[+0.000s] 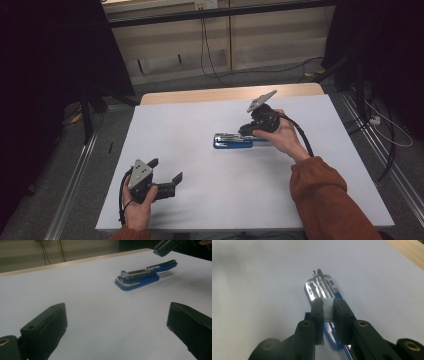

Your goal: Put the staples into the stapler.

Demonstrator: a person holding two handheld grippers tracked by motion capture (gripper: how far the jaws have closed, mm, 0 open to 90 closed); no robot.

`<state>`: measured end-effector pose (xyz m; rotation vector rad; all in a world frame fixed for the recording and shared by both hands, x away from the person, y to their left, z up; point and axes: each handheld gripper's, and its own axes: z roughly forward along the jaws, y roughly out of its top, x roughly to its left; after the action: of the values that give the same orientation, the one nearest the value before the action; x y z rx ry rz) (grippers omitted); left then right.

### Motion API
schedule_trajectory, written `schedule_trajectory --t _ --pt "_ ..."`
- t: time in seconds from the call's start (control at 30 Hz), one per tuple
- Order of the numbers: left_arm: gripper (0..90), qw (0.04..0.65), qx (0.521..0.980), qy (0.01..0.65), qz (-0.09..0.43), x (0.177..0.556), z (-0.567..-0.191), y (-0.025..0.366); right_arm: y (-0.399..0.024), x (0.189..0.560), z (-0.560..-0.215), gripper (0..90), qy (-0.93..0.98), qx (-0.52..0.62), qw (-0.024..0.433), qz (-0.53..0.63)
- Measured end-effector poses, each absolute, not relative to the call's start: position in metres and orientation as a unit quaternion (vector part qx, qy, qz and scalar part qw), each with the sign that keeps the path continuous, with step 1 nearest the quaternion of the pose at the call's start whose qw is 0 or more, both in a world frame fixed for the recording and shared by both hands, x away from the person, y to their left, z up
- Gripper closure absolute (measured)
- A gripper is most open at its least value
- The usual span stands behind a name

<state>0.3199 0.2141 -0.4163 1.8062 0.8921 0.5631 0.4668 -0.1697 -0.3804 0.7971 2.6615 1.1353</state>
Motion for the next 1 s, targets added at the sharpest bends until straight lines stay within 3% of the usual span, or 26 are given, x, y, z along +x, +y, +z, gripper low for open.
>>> schedule_trajectory --t 1.0 --pt "3.2 0.501 0.751 0.366 0.227 0.32 -0.417 0.213 -0.132 0.488 -0.381 79.3 0.896 0.249 0.073 0.36"
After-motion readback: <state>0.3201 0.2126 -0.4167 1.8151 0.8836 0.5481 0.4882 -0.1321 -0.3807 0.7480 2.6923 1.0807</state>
